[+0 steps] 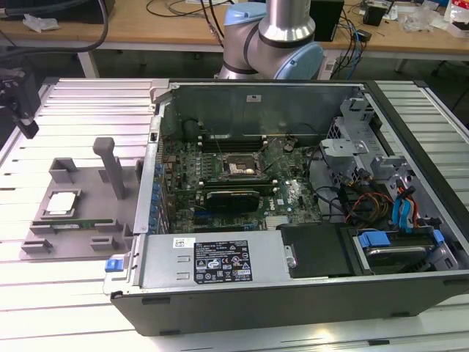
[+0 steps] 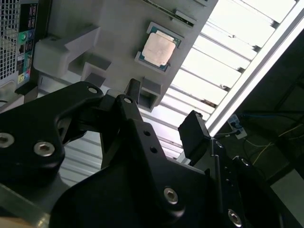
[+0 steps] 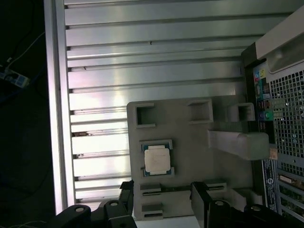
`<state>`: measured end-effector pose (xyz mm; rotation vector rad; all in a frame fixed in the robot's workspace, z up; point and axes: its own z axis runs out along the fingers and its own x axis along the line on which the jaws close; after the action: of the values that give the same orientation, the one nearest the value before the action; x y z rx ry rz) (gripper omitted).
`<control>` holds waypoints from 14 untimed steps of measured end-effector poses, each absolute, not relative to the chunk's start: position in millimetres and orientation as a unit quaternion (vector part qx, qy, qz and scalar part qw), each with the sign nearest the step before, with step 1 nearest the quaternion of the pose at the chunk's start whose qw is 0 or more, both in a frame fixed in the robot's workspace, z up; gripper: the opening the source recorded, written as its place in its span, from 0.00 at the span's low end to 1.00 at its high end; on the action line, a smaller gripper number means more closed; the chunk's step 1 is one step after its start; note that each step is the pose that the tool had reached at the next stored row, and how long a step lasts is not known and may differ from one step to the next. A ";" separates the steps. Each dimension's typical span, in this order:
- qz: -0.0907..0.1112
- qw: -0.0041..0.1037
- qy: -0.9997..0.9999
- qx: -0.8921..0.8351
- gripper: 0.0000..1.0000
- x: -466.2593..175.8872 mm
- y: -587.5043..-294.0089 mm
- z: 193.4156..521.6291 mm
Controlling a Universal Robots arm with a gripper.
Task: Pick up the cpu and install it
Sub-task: 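Pick up the cpu and move it towards the insertion slot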
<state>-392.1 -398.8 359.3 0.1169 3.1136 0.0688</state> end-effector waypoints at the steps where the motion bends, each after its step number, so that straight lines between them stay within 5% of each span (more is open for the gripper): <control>1: 0.022 0.012 0.999 0.037 0.60 -392.1 -398.9 358.6; 14: 0.022 0.013 0.999 0.038 0.60 -392.1 -398.9 350.0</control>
<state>-392.1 -398.9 350.0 0.1169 3.1136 0.0688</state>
